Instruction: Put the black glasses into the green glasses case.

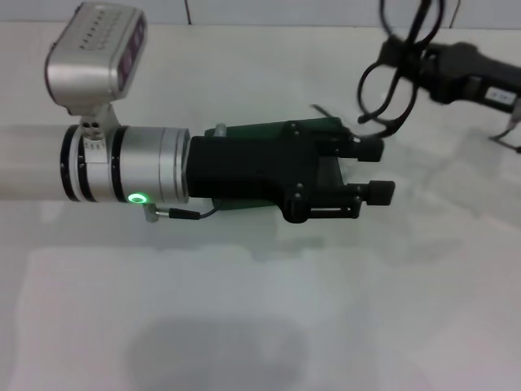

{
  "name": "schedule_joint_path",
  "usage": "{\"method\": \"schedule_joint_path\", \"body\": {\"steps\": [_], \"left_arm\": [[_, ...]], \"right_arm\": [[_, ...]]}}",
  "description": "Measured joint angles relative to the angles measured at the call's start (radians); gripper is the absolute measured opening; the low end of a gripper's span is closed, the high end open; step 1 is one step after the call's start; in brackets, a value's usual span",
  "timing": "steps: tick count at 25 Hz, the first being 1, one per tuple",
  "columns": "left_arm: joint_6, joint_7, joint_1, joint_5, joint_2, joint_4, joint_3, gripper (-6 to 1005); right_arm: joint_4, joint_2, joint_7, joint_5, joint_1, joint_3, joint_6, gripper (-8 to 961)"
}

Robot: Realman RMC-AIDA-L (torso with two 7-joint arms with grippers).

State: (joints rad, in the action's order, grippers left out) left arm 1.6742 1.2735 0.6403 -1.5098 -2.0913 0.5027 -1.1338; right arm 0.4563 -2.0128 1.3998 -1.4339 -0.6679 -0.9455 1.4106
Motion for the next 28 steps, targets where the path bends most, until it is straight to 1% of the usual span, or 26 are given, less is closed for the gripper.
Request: {"method": "schedule_joint_path", "body": {"steps": [7,15,18,23,28], "left_arm": [[0.03,0.0,0.009,0.033,0.001,0.005,-0.001,588],[0.026,-0.003,0.014,0.033,0.003,0.005,-0.002,589],[0.014,-0.005,0.014,0.033,0.004,0.006,-0.001,589],[-0.009,-0.001,0.017,0.031,0.004,0.006,-0.001,589],[-0.01,-0.001,0.016,0.035,0.004,0.006,0.024,587]], "right_arm": [[-0.002,-0.002,0.004,0.0,-0.022,-0.132,-0.047,111],[-0.003,-0.005,0.014,0.0,-0.047,-0.231,-0.049,112],[-0.003,-0.002,0.015,0.0,-0.058,-0.269,-0.029,112],[0.01,0.003,0.016,-0.017,-0.062,-0.295,0.002,113],[0.011,0.011,0.016,-0.025,-0.052,-0.282,0.007,113]]}}
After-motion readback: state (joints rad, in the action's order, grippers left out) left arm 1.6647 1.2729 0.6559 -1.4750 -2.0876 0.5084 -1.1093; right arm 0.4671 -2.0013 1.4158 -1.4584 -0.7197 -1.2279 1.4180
